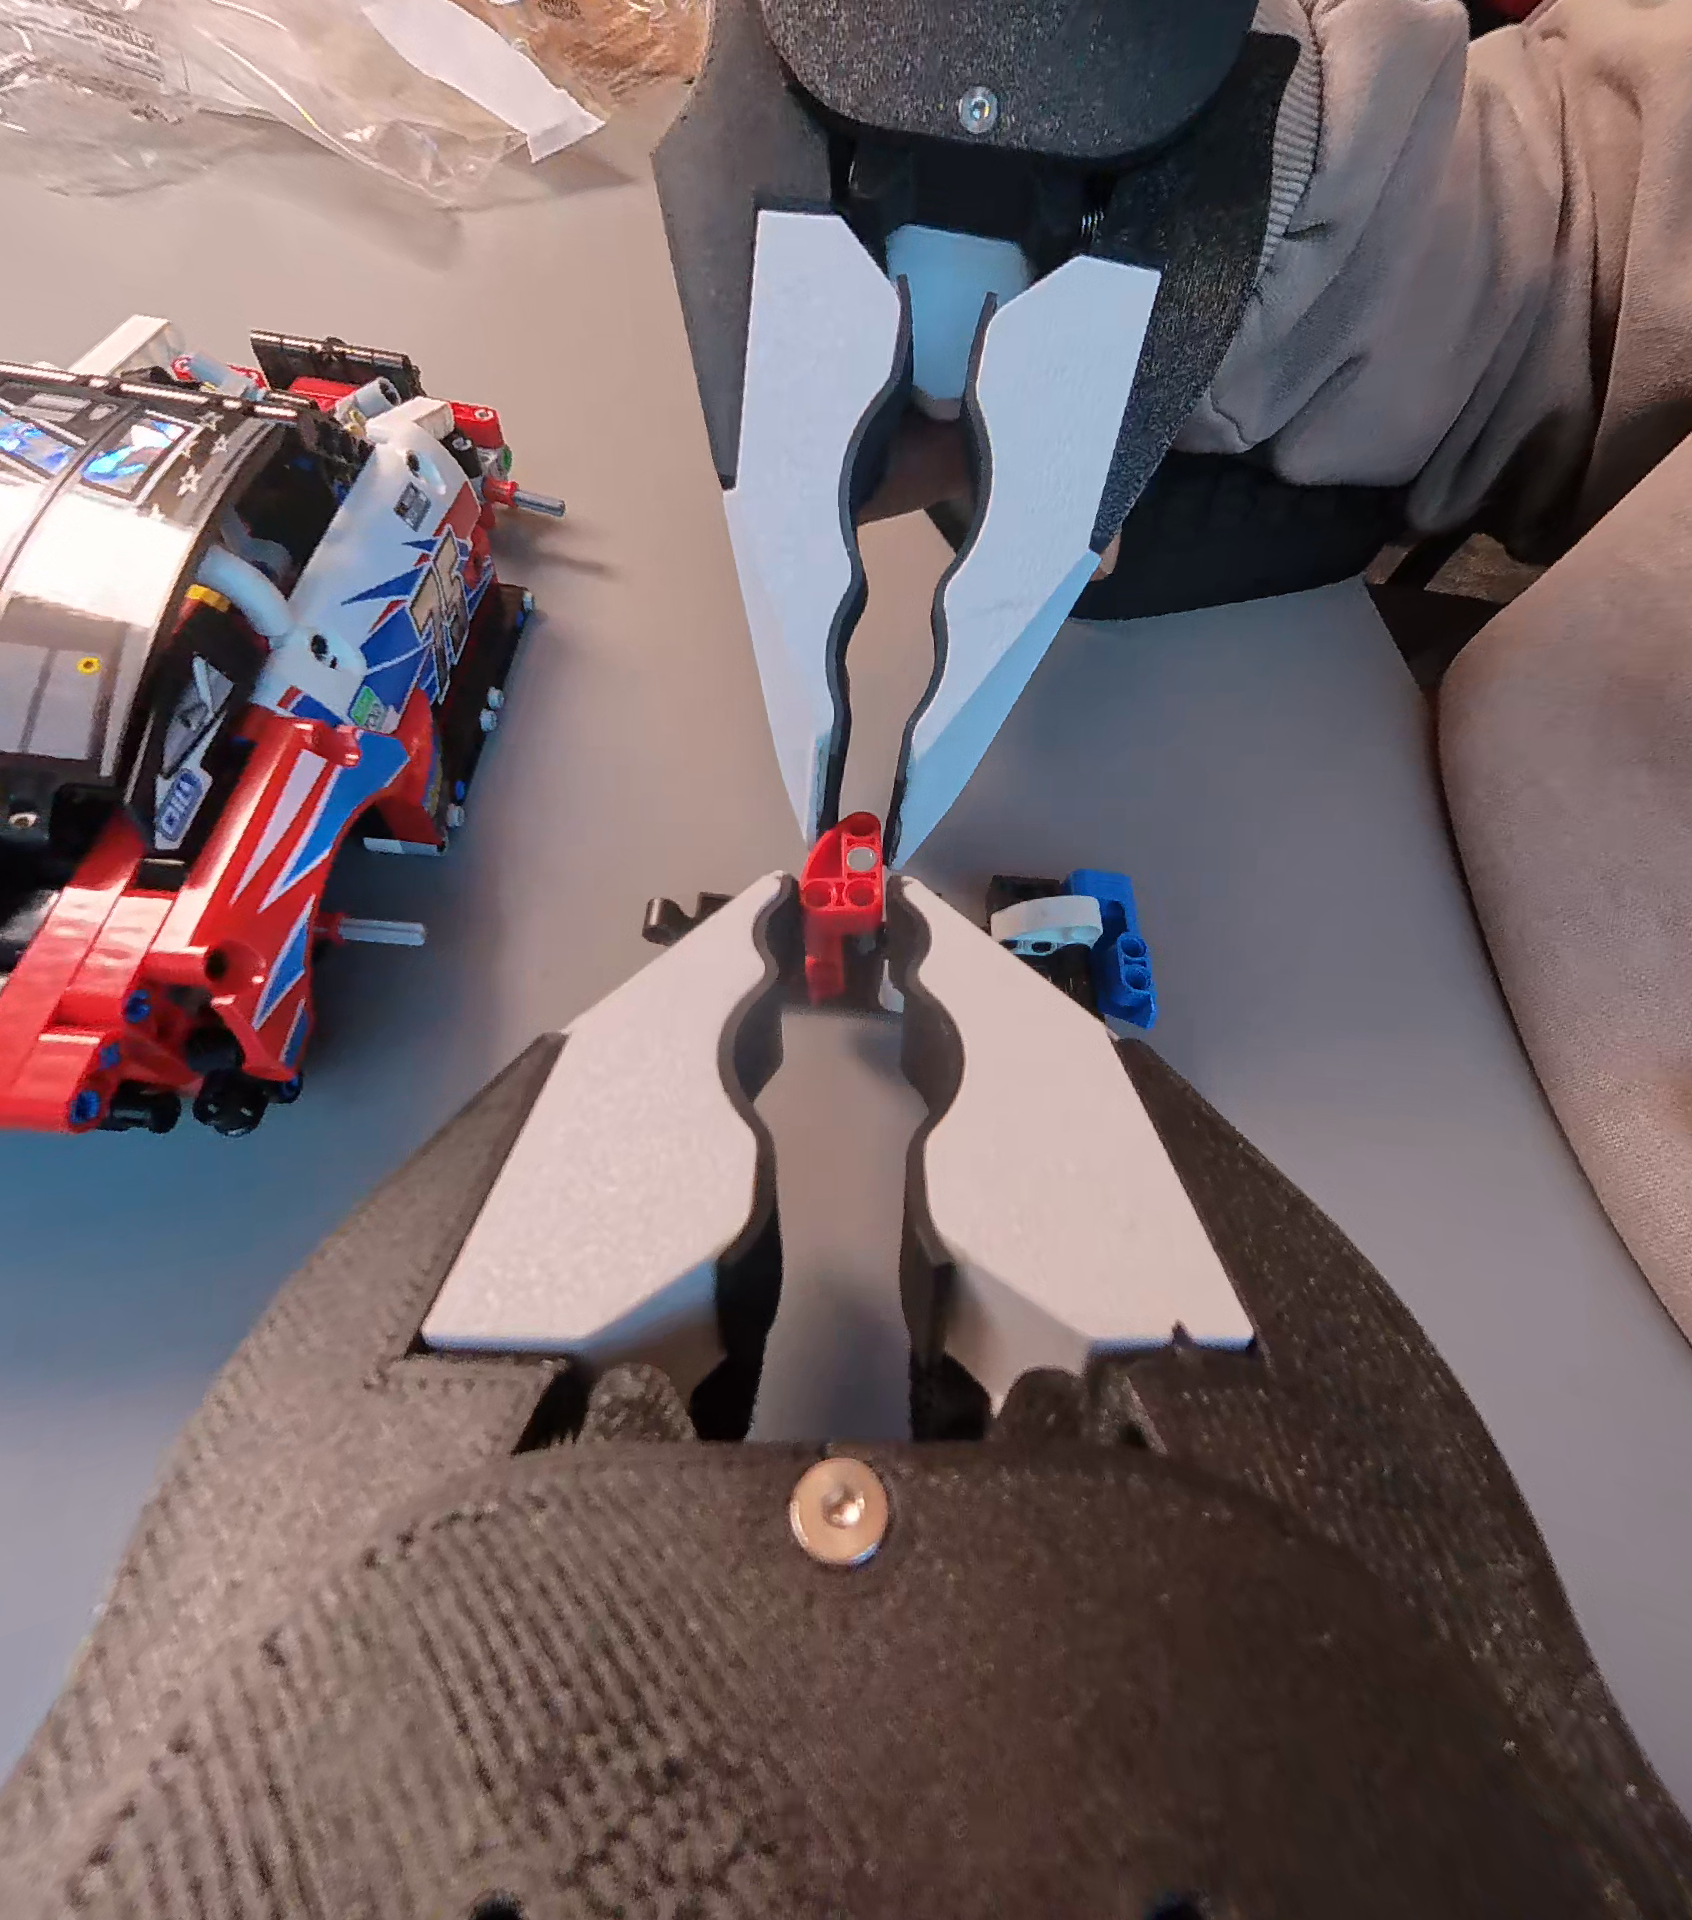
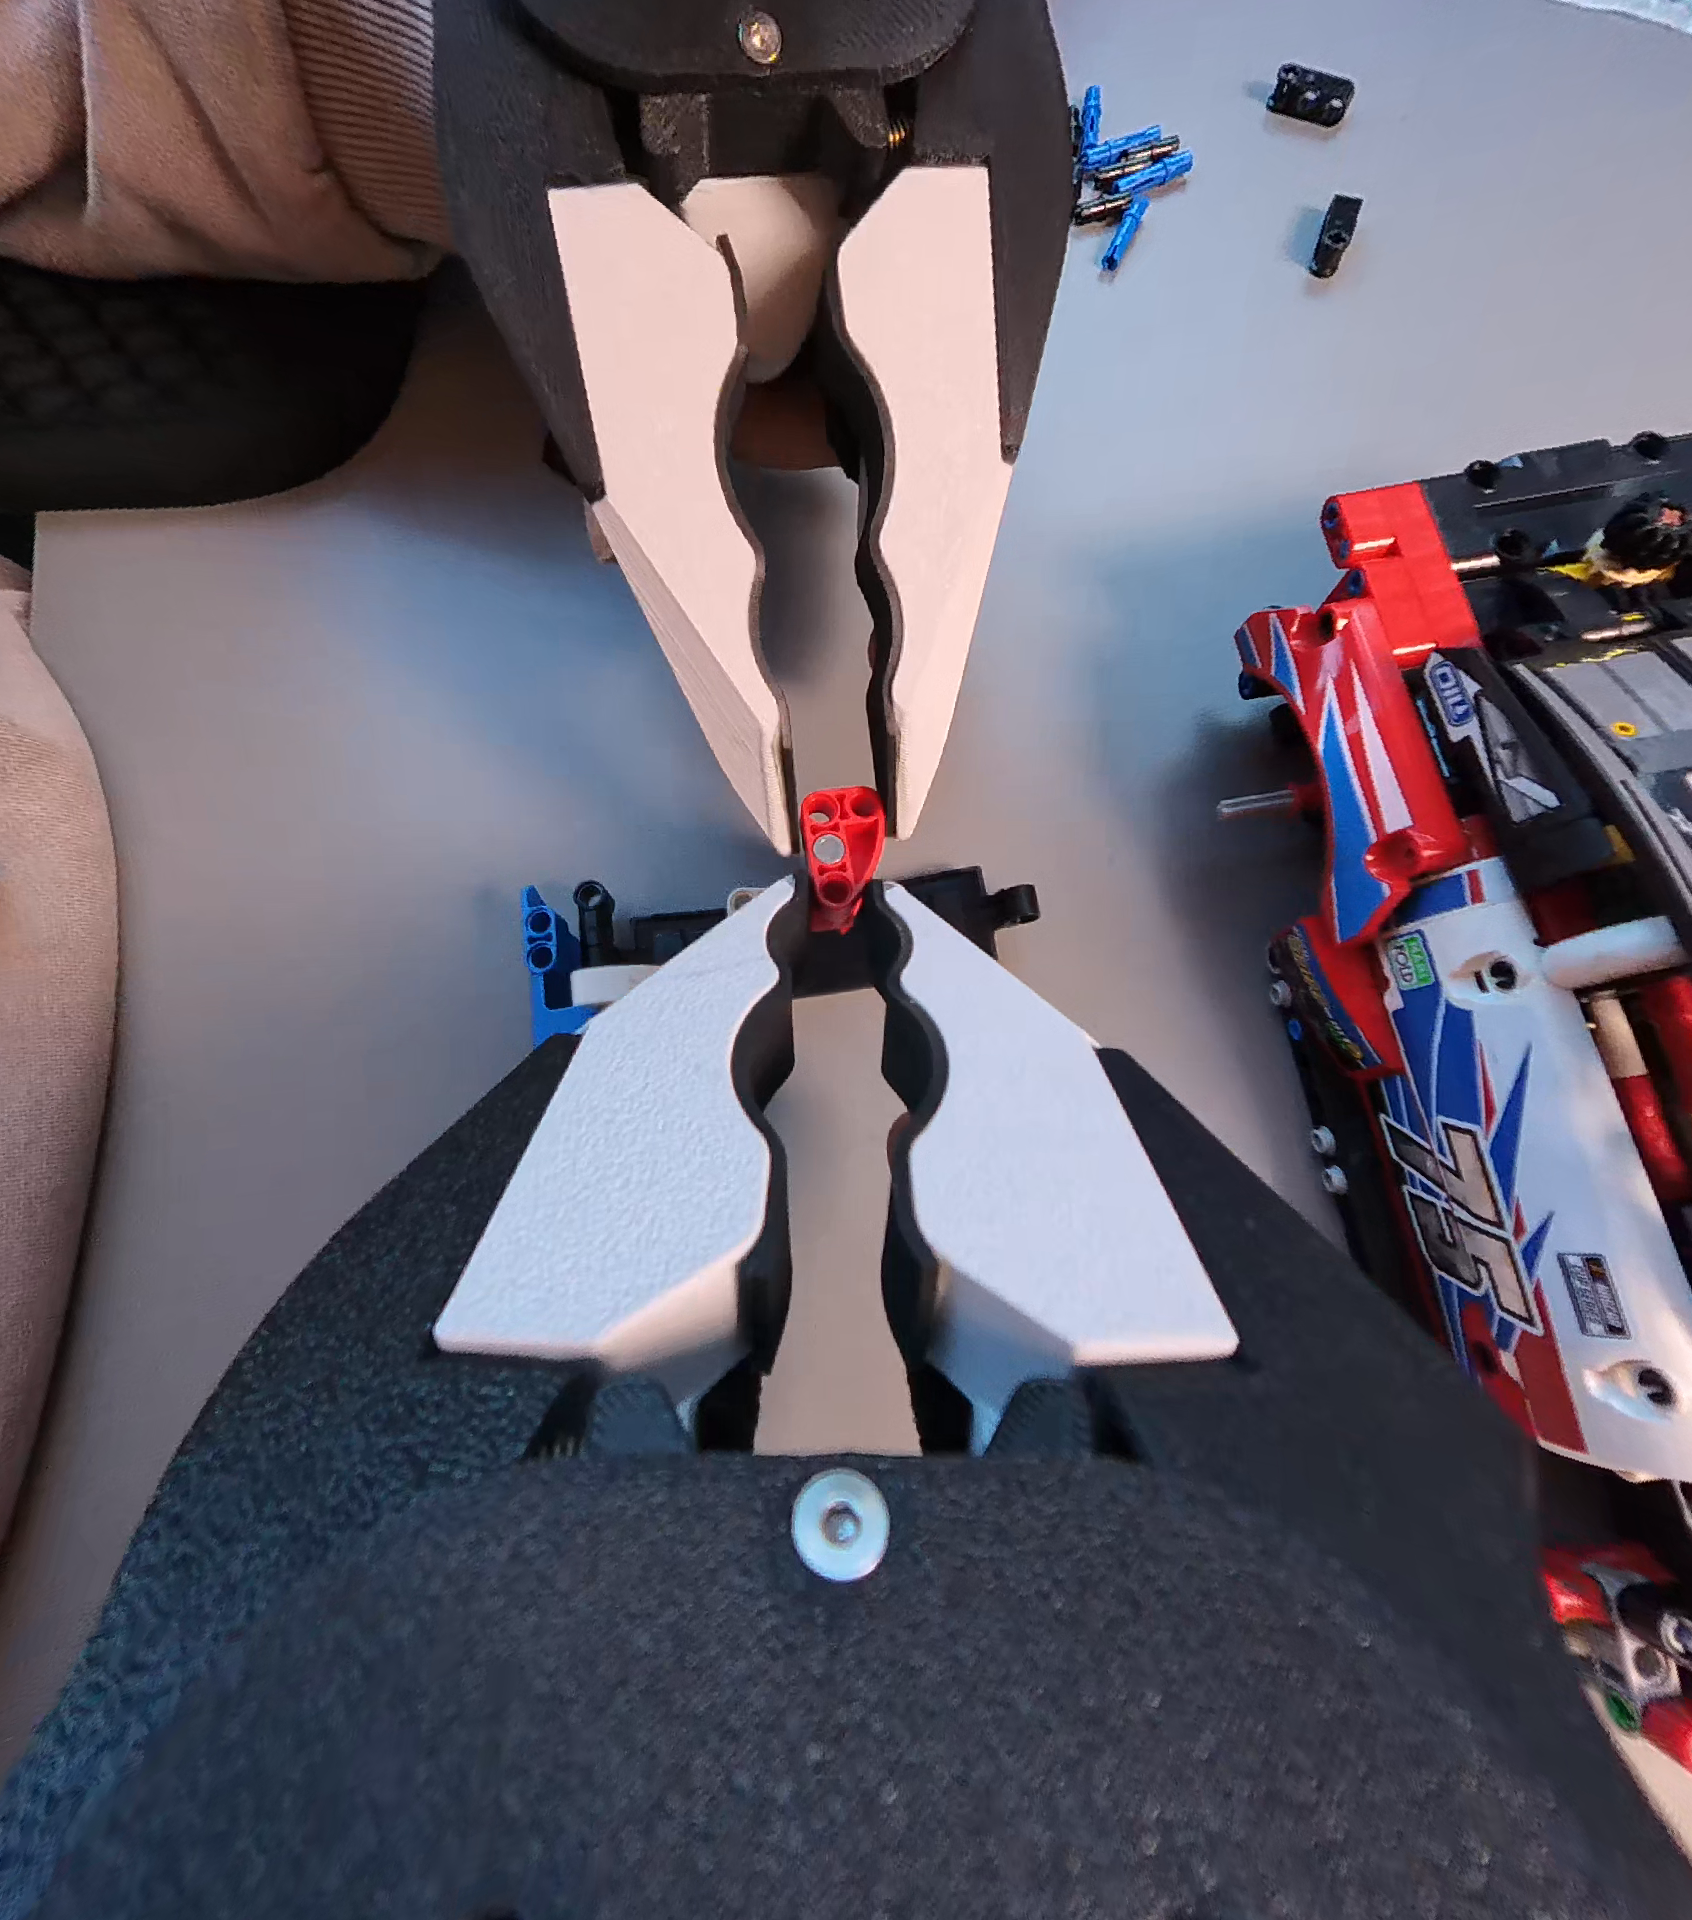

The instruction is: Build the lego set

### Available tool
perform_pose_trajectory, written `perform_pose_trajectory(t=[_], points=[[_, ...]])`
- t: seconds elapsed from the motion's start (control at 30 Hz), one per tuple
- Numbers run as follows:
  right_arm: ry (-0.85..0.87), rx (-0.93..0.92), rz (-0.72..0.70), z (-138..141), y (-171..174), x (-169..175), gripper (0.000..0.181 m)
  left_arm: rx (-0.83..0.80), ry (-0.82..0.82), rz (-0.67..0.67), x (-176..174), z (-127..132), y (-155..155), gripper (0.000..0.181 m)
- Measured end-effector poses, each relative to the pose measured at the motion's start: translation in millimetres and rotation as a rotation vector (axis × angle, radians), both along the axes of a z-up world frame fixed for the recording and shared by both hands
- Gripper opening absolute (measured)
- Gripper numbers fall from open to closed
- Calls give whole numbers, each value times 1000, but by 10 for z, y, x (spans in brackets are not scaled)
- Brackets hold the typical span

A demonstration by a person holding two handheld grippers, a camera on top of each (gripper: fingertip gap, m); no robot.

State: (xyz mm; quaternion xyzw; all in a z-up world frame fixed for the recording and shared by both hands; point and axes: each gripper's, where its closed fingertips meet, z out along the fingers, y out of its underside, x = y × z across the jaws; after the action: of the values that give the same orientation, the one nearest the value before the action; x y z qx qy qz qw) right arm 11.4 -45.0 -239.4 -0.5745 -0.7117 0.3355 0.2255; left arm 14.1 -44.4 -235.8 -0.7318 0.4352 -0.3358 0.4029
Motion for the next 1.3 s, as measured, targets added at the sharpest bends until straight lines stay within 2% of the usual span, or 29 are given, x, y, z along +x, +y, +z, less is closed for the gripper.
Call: perform_pose_trajectory(t=[1.07,1.3], points=[[4,0,25,-76,-114,19,7,7,56,-92,8,-102,-110,13],[-18,15,53,-76,-123,104,16,12,55,-87,11,-93,-103,13]])
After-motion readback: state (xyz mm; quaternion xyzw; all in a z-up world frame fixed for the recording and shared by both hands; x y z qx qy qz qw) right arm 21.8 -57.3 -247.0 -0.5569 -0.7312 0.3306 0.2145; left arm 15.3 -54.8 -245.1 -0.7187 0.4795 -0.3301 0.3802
